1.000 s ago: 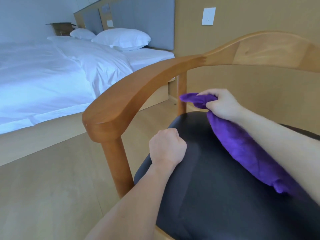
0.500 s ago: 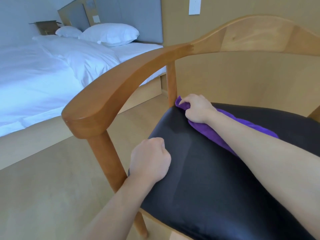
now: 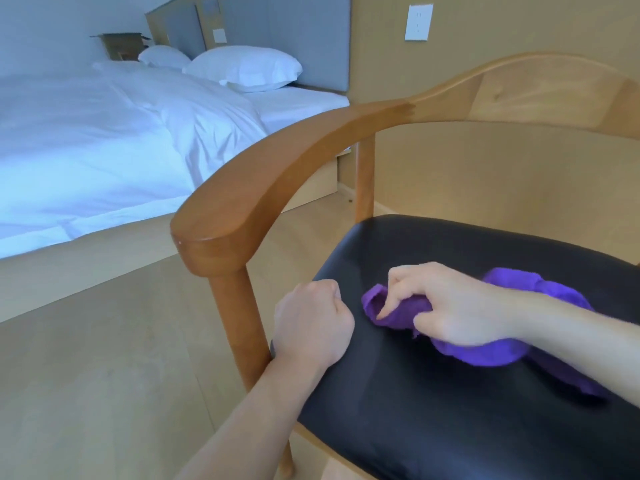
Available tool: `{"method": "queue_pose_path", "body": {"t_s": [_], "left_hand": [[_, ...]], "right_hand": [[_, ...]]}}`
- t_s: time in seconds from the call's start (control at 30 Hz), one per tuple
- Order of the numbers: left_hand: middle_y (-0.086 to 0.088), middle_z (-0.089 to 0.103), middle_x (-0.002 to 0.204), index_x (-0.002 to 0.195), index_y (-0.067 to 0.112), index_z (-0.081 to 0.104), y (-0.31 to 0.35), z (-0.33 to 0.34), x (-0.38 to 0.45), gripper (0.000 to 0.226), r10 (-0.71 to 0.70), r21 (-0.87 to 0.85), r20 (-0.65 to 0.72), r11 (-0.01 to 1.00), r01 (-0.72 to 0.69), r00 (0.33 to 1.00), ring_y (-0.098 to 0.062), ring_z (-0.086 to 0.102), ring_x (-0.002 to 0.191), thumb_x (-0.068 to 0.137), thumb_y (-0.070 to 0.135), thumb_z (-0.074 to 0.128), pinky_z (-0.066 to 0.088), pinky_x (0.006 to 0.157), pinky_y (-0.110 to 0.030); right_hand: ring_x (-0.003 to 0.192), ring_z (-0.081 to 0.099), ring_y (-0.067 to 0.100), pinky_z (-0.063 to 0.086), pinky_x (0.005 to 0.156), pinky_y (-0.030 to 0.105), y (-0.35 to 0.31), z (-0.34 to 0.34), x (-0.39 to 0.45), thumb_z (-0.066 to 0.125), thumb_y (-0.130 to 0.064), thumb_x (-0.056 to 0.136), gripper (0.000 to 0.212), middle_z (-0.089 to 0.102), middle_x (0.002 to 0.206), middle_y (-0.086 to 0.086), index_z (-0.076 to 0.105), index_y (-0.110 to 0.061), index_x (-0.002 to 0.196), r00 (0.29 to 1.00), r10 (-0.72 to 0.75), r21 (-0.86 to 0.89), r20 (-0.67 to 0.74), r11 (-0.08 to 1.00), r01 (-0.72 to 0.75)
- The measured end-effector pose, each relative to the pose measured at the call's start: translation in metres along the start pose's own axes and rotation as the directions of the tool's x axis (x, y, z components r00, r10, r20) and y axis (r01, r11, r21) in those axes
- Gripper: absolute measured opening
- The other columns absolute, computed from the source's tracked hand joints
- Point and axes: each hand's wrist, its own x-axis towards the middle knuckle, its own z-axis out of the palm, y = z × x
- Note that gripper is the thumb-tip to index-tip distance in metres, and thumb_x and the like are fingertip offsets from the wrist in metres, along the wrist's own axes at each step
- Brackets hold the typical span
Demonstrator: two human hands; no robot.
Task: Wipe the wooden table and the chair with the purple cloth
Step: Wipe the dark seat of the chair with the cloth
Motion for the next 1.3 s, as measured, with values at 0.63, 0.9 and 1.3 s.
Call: {"method": "queue_pose_path", "body": {"t_s": [0.63,0.9,1.3], "left_hand": [[0.008,0.053,0.06,0.068,0.023,0.058,-0.005,0.002,0.002,0.032,0.043,-0.092,-0.066,0.995,-0.049,0.997,-0.014,0.055,0.062,0.085,0.025,0.031,0.046,0.059,-0.034],[-0.001,0.046,0.055,0.059,0.014,0.043,-0.002,-0.004,0.003,0.02,-0.036,-0.085,0.005,0.996,0.036,0.999,-0.021,0.05,0.059,0.073,0.019,0.029,0.042,0.053,-0.039],[0.001,0.047,0.057,0.056,0.015,0.04,-0.006,0.002,0.004,0.022,-0.033,-0.111,-0.023,0.993,0.031,0.999,-0.018,0.048,0.062,0.074,0.022,0.029,0.04,0.055,-0.038]], "right_hand": [[0.109,0.068,0.018,0.052,0.099,0.033,-0.01,-0.001,0.09,0.04,0.004,0.07,0.059,0.078,0.102,-0.008,0.083,-0.03,0.092,1.0,-0.018,0.193,-0.021,0.981,0.021],[0.094,0.067,0.033,0.053,0.089,0.034,0.033,-0.047,0.114,0.042,-0.01,0.057,0.056,0.075,0.094,0.011,0.076,-0.015,0.101,0.871,0.279,0.611,-0.404,0.791,0.03],[0.109,0.05,0.02,0.037,0.087,0.031,0.019,0.013,0.123,0.048,-0.02,0.085,0.023,0.056,0.114,-0.005,0.059,-0.026,0.104,0.961,0.035,-0.187,-0.276,0.978,-0.089]]}}
